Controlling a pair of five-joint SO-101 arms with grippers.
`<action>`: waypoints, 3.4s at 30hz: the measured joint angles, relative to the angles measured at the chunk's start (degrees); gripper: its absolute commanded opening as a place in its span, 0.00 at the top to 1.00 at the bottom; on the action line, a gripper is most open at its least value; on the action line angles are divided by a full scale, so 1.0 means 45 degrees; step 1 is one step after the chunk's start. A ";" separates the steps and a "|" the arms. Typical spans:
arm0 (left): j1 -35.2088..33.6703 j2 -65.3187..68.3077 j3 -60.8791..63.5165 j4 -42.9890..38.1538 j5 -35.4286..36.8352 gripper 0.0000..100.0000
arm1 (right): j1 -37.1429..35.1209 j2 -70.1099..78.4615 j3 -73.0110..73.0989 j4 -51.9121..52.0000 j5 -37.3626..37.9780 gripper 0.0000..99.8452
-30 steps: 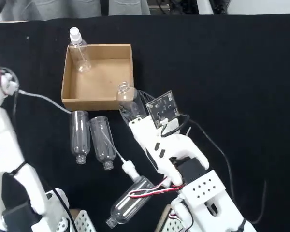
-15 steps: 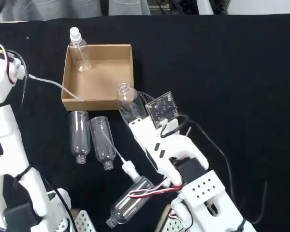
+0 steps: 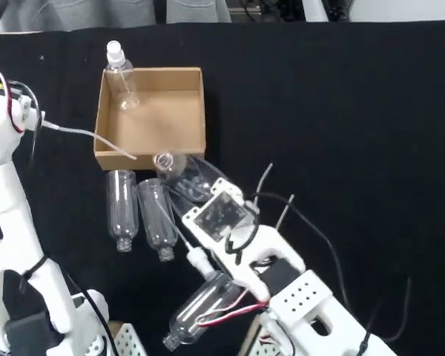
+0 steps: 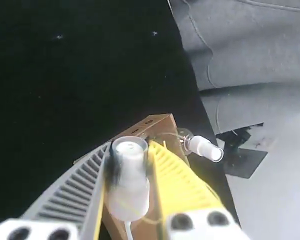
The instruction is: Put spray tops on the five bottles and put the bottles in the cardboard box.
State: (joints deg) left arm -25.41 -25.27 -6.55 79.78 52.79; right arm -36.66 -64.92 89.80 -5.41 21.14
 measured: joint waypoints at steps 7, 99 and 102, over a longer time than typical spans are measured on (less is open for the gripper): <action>0.0000 -0.0879 0.0000 0.0020 0.0020 0.97 | -0.0195 0.0000 0.0078 -0.0410 0.0156 0.99; 0.6916 -1.0784 1.0921 -0.5626 -0.4454 0.97 | -0.0215 0.0000 0.0156 -0.0449 0.1641 0.99; 0.6916 -1.0823 1.1507 -0.6193 -0.4474 0.97 | -0.0215 0.0000 0.0156 -0.0449 0.1641 0.99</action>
State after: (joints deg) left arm 5.71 -73.98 45.23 51.91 32.66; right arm -37.63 -64.92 90.51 -7.43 28.53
